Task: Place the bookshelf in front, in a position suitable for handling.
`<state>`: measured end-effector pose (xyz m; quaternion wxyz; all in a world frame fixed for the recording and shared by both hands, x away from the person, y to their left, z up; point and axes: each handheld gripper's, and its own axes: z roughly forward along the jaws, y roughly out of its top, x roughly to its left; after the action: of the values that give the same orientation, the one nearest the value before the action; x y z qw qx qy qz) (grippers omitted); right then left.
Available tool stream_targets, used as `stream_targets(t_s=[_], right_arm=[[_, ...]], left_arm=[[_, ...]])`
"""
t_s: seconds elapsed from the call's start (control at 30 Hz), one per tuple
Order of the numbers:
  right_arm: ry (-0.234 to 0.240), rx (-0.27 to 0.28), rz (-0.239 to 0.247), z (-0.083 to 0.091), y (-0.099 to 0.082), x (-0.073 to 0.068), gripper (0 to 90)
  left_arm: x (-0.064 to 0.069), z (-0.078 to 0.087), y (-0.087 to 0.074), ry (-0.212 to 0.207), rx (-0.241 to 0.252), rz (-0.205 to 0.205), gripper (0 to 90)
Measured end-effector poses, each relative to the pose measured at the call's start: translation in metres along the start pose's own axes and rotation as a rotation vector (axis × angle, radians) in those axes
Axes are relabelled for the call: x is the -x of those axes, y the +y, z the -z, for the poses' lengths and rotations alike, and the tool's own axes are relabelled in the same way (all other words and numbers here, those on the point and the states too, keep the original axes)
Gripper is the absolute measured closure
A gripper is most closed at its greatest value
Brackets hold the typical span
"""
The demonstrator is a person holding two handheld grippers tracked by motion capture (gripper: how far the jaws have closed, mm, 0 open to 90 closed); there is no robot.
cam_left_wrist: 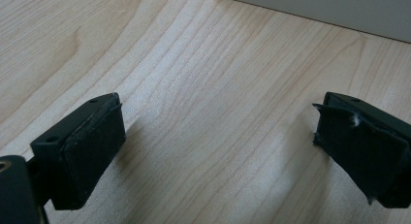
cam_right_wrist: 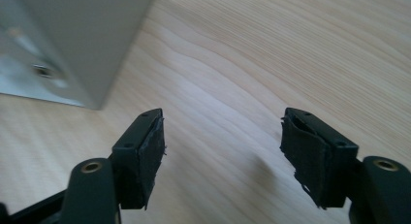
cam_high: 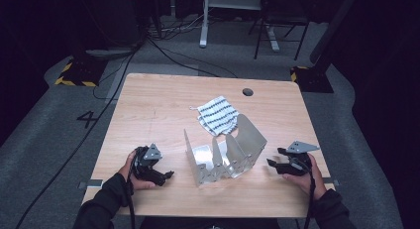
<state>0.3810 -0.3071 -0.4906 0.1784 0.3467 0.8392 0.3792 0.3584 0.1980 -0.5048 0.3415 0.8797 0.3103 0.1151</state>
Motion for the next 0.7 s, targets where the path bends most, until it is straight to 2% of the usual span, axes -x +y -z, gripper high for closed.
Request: stream_targets(t_s=[0.1, 0.3, 0.37, 0.43, 0.57, 0.7], right_arm=[[0.012, 0.031, 0.051, 0.005, 0.007, -0.018, 39.5], [-0.003, 0.110, 0.072, 0.015, 0.021, -0.036, 46.4], [-0.013, 0.115, 0.081, 0.017, 0.025, -0.042, 47.9], [0.006, 0.134, 0.077, 0.019, 0.028, -0.047, 48.0], [-0.008, 0.150, 0.084, 0.020, 0.032, -0.054, 49.8], [-0.031, 0.162, 0.078, 0.021, 0.035, -0.059, 51.6]], left_arm=[[0.000, 0.000, 0.000, -0.002, -0.001, -0.001, 4.4], [0.000, 0.000, 0.000, 0.000, 0.000, -0.003, 4.4], [0.000, 0.000, 0.000, -0.002, 0.000, -0.002, 4.4], [0.000, 0.000, 0.000, -0.002, 0.001, -0.001, 4.8], [0.000, 0.001, -0.001, -0.001, 0.000, -0.009, 5.8], [0.001, 0.002, -0.002, 0.003, 0.006, 0.000, 6.5]])
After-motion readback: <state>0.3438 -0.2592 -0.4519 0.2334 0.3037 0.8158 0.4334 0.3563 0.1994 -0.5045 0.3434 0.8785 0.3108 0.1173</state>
